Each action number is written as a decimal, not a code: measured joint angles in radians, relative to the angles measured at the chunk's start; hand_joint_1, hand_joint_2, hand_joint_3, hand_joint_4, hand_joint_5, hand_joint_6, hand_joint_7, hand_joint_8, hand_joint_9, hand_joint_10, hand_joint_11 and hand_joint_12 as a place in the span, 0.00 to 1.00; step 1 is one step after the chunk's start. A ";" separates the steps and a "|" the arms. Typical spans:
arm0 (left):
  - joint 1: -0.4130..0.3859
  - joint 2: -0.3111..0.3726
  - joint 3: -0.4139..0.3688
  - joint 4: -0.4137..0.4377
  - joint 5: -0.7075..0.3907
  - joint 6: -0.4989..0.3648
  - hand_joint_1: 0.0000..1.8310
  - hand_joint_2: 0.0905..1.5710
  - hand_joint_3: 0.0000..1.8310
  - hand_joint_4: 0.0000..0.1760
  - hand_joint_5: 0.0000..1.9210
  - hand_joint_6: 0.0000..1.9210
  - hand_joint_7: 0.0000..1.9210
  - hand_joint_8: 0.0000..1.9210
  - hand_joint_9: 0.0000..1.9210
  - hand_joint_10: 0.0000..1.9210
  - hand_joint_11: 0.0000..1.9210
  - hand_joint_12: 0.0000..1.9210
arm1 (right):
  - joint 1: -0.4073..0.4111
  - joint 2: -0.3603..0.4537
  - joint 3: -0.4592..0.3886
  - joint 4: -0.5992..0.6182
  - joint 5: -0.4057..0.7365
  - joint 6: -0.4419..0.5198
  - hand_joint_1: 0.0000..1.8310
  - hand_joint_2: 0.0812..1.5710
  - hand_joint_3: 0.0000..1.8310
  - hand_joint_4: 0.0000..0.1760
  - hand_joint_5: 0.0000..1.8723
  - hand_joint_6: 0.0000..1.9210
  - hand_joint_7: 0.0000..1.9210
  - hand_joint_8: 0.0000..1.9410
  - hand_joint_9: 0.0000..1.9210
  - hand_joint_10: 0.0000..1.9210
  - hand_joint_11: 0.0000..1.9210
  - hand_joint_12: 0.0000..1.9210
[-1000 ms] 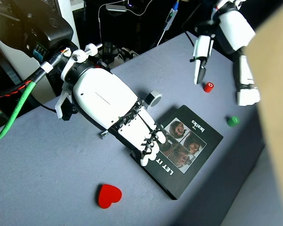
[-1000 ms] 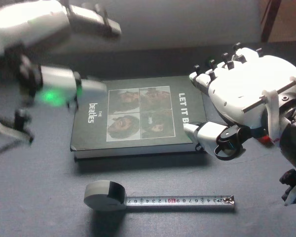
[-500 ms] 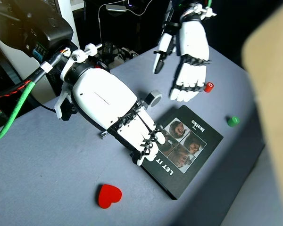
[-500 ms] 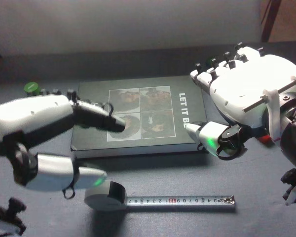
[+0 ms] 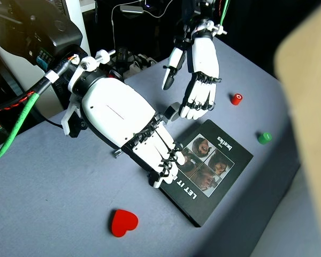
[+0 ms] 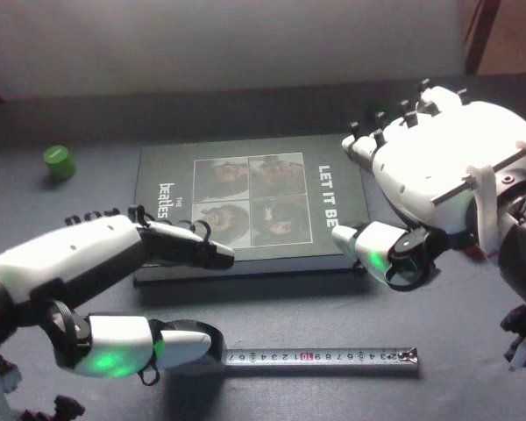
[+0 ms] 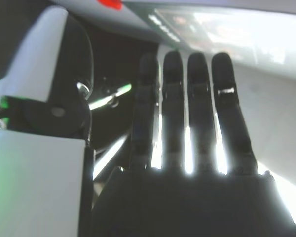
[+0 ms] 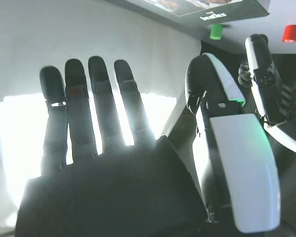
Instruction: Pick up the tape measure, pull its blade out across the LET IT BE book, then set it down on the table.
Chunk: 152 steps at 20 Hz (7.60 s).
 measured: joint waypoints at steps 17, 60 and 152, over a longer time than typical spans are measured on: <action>0.166 -0.145 0.104 -0.032 -0.179 -0.029 0.52 0.65 0.00 0.00 0.31 0.00 0.29 0.00 0.26 0.00 0.13 0.36 | -0.005 0.043 -0.048 0.008 -0.070 0.079 0.09 0.80 0.00 0.06 0.14 0.00 0.18 0.00 0.17 0.00 0.00 0.50; -0.016 -0.003 0.101 0.032 -0.048 -0.081 0.76 0.66 0.00 0.00 0.49 0.42 0.58 0.37 0.55 0.57 0.56 0.46 | 0.108 -0.016 -0.012 0.049 -0.031 -0.006 0.39 0.71 0.00 0.00 0.18 0.00 0.23 0.00 0.21 0.00 0.00 0.54; -0.209 -0.109 0.547 0.644 -0.066 -0.752 0.76 0.64 0.00 0.00 0.55 0.33 0.62 0.33 0.57 0.52 0.59 0.41 | 0.207 -0.249 0.312 0.372 -0.101 -0.131 0.53 0.74 0.00 0.00 0.37 0.00 0.41 0.01 0.37 0.02 0.13 0.57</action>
